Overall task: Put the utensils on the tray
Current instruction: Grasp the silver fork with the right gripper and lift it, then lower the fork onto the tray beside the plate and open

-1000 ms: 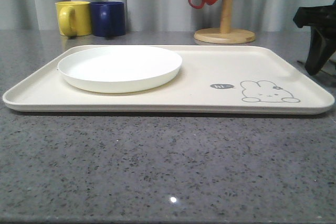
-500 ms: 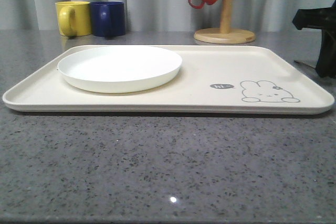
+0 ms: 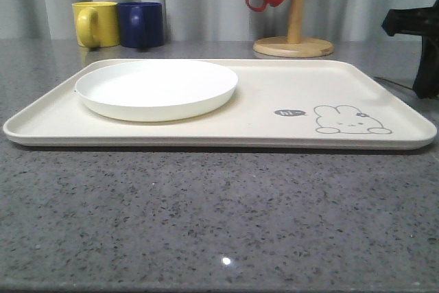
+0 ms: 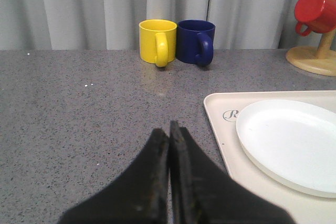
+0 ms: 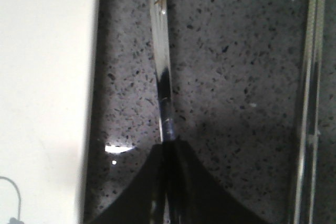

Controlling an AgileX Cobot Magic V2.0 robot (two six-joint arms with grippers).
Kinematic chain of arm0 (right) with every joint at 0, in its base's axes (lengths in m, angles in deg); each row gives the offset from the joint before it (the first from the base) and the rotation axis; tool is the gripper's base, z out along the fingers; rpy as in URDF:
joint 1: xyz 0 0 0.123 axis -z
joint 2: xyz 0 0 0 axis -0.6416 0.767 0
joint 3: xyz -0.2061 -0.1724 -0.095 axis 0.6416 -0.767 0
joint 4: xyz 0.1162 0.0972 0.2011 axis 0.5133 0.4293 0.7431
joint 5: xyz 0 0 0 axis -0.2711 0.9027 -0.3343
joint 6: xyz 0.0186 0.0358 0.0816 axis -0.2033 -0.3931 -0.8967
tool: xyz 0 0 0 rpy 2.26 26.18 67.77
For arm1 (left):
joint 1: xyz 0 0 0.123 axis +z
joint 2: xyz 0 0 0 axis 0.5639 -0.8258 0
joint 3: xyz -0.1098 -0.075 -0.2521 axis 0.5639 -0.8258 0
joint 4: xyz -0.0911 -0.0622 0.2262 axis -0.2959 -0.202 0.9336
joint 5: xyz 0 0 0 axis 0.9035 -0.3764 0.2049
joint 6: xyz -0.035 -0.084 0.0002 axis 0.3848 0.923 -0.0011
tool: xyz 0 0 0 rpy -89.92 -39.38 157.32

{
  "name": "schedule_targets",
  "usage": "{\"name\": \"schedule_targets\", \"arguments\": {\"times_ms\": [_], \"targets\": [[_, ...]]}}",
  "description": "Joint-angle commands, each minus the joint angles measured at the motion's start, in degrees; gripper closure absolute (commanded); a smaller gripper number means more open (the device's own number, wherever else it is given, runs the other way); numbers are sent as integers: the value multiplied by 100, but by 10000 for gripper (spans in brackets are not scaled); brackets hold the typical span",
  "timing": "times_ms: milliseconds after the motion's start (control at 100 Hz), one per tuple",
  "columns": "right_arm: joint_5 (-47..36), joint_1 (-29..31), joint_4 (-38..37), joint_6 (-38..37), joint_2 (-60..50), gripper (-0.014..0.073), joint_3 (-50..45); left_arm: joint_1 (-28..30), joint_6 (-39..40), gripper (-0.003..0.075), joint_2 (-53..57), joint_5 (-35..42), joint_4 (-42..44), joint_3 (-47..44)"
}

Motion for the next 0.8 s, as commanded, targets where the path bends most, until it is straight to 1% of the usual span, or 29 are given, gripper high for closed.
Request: {"name": "schedule_targets", "arguments": {"times_ms": [0,70,220,360,450,630,710,790], "targets": [[-49,-14,20,49,-372,538,310,23,-11,738,-33,441,-46,164],[79,-27,20,3,-479,538,418,23,-11,738,-33,441,-46,164],[416,-135,13,-377,-727,538,731,23,-11,738,-33,441,-46,164],[503,-522,-117,-904,-855,538,928,23,-11,738,-33,441,-46,164],[622,-925,-535,-1635,-839,538,1058,23,-11,738,-33,441,-46,164],[512,-1867,-1739,-3321,-809,538,1074,23,-11,738,-33,441,-46,164],[427,-2205,-2144,-3865,-728,538,1079,23,-11,738,-33,441,-46,164],[302,-2472,-2379,-4341,-599,538,1093,23,-11,738,-33,441,-46,164]]}}
